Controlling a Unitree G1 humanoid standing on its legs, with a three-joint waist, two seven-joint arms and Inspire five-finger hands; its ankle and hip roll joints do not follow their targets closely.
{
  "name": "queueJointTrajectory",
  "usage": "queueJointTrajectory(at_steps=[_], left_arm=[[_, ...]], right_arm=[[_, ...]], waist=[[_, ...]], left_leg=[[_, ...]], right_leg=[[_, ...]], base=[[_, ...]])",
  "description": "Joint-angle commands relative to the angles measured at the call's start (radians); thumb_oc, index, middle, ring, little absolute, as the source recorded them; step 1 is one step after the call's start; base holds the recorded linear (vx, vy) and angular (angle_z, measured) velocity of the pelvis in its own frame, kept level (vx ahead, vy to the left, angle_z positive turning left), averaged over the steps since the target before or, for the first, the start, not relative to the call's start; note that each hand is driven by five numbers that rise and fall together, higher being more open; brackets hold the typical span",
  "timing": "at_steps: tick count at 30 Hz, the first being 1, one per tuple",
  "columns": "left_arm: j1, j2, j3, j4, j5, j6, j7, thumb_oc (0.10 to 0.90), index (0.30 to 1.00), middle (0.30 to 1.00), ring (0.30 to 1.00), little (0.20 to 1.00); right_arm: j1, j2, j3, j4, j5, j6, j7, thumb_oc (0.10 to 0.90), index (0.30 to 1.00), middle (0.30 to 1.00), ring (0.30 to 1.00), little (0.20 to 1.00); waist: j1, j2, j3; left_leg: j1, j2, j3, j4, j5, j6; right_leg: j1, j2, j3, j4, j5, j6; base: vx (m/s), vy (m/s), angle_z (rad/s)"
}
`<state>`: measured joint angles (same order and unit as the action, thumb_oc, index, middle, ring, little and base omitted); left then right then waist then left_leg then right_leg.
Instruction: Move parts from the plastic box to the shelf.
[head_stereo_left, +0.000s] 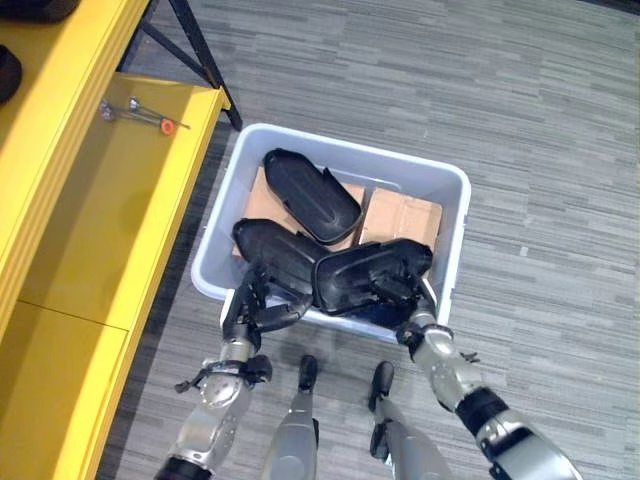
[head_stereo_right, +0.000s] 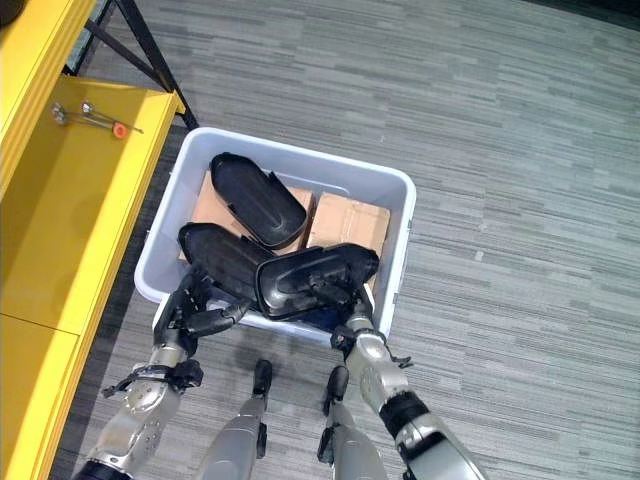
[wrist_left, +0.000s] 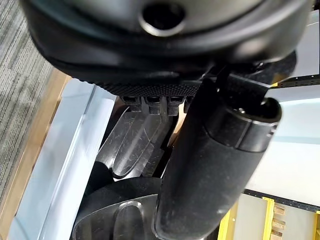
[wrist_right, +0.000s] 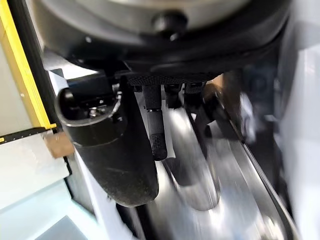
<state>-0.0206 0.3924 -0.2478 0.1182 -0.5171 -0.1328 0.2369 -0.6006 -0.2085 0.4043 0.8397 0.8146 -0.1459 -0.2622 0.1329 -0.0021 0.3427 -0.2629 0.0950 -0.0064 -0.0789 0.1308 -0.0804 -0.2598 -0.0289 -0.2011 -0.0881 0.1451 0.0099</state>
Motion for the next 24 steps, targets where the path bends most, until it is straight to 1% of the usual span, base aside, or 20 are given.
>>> queueJointTrajectory(at_steps=[1, 3, 4, 5, 9, 12, 16, 24], left_arm=[[-0.025, 0.063, -0.022, -0.078, -0.035, -0.103, 0.011, 0.9, 1.0, 1.0, 1.0, 1.0], [-0.037, 0.066, -0.031, -0.079, -0.038, -0.109, 0.008, 0.9, 1.0, 1.0, 1.0, 1.0], [-0.045, 0.067, -0.038, -0.086, -0.036, -0.116, 0.006, 0.9, 1.0, 1.0, 1.0, 1.0], [-0.052, 0.066, -0.04, -0.085, -0.036, -0.119, 0.008, 0.9, 1.0, 1.0, 1.0, 1.0], [-0.071, 0.063, -0.043, -0.084, -0.026, -0.128, 0.013, 0.9, 1.0, 1.0, 1.0, 1.0], [-0.081, 0.065, -0.043, -0.085, -0.018, -0.134, 0.017, 0.9, 1.0, 1.0, 1.0, 1.0], [-0.1, 0.064, -0.047, -0.076, -0.012, -0.136, 0.021, 0.9, 1.0, 1.0, 1.0, 1.0], [-0.136, 0.061, -0.069, -0.07, -0.018, -0.145, 0.019, 0.9, 1.0, 1.0, 1.0, 1.0]], right_arm=[[-0.052, 0.018, 0.009, -0.02, -0.073, -0.01, 0.003, 0.9, 1.0, 1.0, 1.0, 1.0], [-0.132, -0.015, 0.005, 0.088, -0.134, 0.008, 0.002, 0.9, 1.0, 1.0, 1.0, 1.0], [-0.191, -0.051, 0.012, 0.169, -0.209, 0.022, 0.003, 0.9, 1.0, 1.0, 1.0, 1.0], [-0.216, -0.063, 0.02, 0.194, -0.237, 0.025, -0.002, 0.9, 1.0, 1.0, 1.0, 1.0], [-0.276, -0.109, 0.066, 0.234, -0.372, 0.039, -0.001, 0.9, 1.0, 1.0, 1.0, 1.0], [-0.304, -0.135, 0.102, 0.241, -0.474, 0.044, -0.018, 0.9, 1.0, 1.0, 1.0, 1.0], [-0.344, -0.163, 0.139, 0.26, -0.562, 0.059, -0.013, 0.9, 1.0, 1.0, 1.0, 1.0], [-0.428, -0.193, 0.154, 0.372, -0.622, 0.072, -0.009, 0.9, 1.0, 1.0, 1.0, 1.0]], waist=[[0.032, -0.023, -0.023], [0.046, -0.014, -0.011], [0.058, -0.009, -0.003], [0.062, -0.006, 0.001], [0.072, -0.002, 0.008], [0.075, -0.005, 0.014], [0.077, -0.01, 0.016], [0.093, -0.003, 0.024]], left_leg=[[0.01, 0.013, 0.032, -0.008, -0.007, 0.004], [-0.008, 0.01, 0.025, -0.008, -0.002, 0.003], [-0.019, 0.008, 0.019, -0.008, 0.001, 0.003], [-0.025, 0.007, 0.017, -0.008, 0.002, 0.003], [-0.041, 0.006, 0.012, -0.008, 0.005, 0.003], [-0.047, 0.004, 0.01, -0.008, 0.006, 0.003], [-0.057, 0.004, 0.005, -0.008, 0.006, 0.003], [-0.073, -0.002, -0.005, -0.008, 0.007, 0.001]], right_leg=[[0.025, -0.132, 0.032, 0.002, 0.003, 0.119], [0.014, -0.133, 0.027, 0.002, 0.005, 0.12], [0.008, -0.135, 0.021, 0.002, 0.007, 0.121], [0.005, -0.135, 0.019, 0.002, 0.008, 0.123], [-0.006, -0.136, 0.015, 0.002, 0.01, 0.125], [-0.01, -0.135, 0.012, 0.001, 0.01, 0.126], [-0.015, -0.136, 0.011, 0.002, 0.009, 0.126], [-0.022, -0.139, 0.001, 0.001, 0.005, 0.129]], base=[[-0.01, 0.0, 0.04], [-0.02, -0.001, 0.04], [-0.02, 0.005, 0.13], [-0.01, 0.01, 0.17], [0.0, 0.007, 0.09], [0.0, 0.0, 0.0], [0.0, 0.0, 0.0], [0.0, -0.002, 0.05]])
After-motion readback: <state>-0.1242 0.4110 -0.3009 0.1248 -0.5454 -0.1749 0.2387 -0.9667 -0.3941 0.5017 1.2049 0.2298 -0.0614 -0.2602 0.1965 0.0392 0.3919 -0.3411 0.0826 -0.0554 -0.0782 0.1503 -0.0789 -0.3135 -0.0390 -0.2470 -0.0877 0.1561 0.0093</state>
